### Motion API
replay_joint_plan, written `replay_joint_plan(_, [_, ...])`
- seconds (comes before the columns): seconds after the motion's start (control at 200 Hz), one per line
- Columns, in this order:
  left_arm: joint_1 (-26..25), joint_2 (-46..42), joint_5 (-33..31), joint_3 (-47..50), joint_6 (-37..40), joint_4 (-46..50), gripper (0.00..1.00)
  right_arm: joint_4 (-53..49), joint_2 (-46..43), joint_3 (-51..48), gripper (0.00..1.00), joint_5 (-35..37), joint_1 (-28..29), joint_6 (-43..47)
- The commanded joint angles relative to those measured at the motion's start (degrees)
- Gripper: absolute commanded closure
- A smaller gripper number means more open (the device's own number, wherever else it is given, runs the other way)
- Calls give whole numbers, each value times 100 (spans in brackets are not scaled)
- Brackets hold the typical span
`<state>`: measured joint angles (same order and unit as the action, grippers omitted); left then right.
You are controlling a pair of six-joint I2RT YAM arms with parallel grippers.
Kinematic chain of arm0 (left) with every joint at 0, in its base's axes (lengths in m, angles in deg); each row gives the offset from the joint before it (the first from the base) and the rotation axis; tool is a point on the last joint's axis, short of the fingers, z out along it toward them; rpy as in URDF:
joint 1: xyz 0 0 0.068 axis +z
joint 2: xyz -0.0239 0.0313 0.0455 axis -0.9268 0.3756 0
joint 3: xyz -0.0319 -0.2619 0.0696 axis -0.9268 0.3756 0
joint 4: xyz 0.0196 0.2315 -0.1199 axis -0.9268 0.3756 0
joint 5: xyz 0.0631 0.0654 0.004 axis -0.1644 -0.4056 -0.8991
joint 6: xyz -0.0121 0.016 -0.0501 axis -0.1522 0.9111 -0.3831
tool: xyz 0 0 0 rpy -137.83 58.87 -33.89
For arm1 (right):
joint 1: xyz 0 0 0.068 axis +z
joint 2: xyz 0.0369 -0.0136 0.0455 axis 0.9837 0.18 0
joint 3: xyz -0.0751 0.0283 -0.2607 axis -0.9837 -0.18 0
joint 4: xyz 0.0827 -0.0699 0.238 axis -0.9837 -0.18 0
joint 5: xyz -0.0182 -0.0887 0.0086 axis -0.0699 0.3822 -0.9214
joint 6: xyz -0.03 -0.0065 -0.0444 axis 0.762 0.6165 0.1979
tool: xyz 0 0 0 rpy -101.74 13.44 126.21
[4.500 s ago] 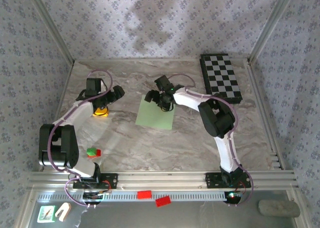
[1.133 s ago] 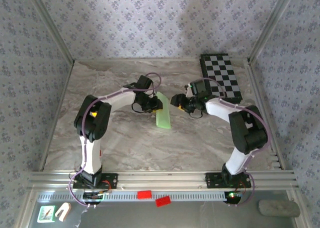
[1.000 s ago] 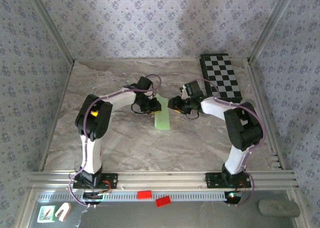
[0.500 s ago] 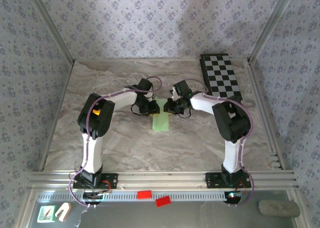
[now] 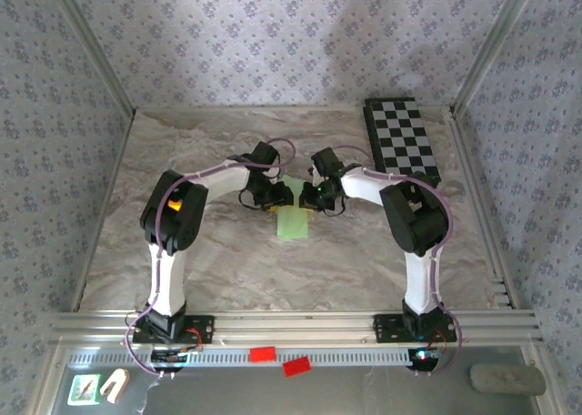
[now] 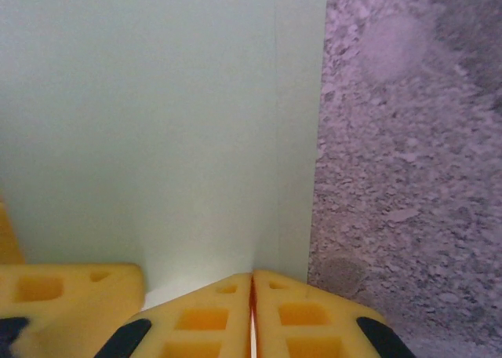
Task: Fold a paper plane with a square sheet of paper (pick it up from the middle)
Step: Hold the square sheet of paper at the center of the table.
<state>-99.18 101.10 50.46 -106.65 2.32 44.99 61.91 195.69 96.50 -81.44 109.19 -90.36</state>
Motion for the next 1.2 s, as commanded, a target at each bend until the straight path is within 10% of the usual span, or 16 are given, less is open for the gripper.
replay_joint_plan(0.0, [52,-387,-494,184,-143,272,54,-420,195,-4,90,274,19,-95])
replay_joint_plan(1.194, [-188,489,-691,-129,276,890,50,180,-816,-549,63,-43,-524,-246])
